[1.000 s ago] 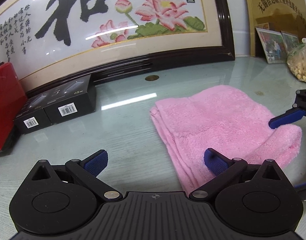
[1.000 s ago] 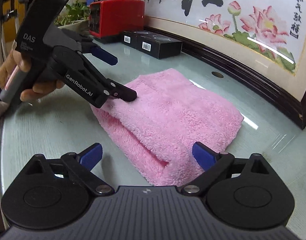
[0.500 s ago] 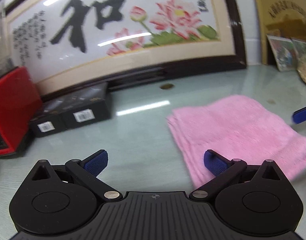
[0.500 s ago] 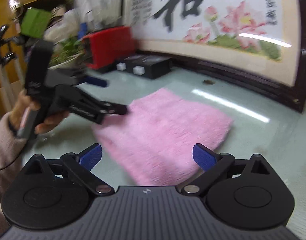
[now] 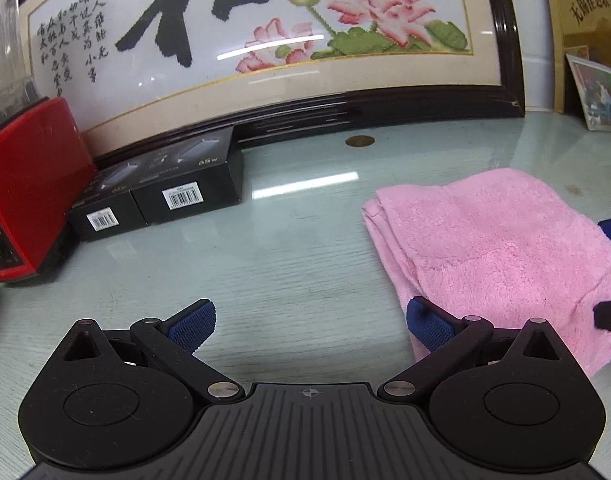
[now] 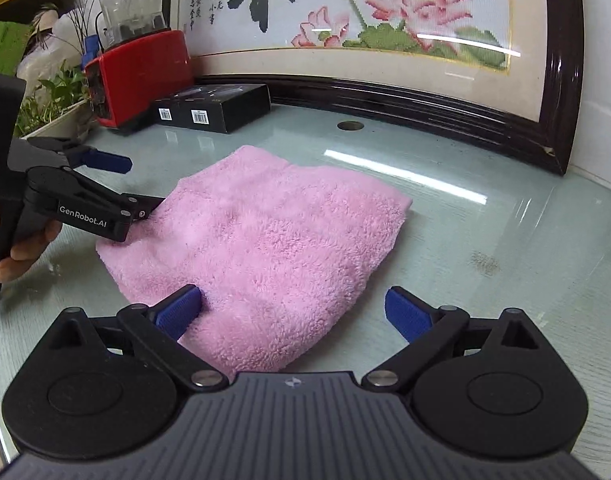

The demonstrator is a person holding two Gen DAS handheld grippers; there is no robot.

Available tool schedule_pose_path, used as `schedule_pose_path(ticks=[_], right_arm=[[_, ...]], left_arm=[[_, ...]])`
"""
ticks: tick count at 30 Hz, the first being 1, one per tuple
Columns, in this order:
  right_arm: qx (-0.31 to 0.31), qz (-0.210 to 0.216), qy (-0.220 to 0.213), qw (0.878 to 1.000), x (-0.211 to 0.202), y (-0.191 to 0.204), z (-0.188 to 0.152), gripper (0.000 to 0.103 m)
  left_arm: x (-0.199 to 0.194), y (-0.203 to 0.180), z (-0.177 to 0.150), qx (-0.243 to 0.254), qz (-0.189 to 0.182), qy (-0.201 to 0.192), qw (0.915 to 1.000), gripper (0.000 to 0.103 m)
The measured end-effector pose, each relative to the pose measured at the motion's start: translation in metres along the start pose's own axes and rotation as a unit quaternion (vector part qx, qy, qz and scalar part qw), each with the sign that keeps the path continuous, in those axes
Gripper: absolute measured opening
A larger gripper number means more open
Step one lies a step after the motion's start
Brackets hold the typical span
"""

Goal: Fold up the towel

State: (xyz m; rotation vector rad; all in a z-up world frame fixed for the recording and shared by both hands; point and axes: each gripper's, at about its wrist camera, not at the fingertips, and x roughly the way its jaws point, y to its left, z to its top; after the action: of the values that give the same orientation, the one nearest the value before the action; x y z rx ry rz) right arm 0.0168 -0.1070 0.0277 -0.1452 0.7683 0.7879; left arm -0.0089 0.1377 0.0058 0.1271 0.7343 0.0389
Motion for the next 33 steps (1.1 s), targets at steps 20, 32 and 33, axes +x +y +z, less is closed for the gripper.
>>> schedule_pose_path(ticks=[20, 32, 33], right_arm=[[0.028, -0.121, -0.026, 0.992, -0.010, -0.061, 0.007, 0.094], [0.061, -0.134, -0.031, 0.989, -0.005, -0.072, 0.010, 0.098], [0.072, -0.124, -0.034, 0.989, -0.007, -0.074, 0.008, 0.098]], left_arm=[[0.045, -0.079, 0.044, 0.026, 0.050, -0.030, 0.9980, 0.096], [0.053, -0.093, 0.051, 0.030, 0.071, -0.041, 0.9962, 0.096], [0.052, -0.092, 0.051, 0.028, 0.071, -0.041, 0.9963, 0.096]])
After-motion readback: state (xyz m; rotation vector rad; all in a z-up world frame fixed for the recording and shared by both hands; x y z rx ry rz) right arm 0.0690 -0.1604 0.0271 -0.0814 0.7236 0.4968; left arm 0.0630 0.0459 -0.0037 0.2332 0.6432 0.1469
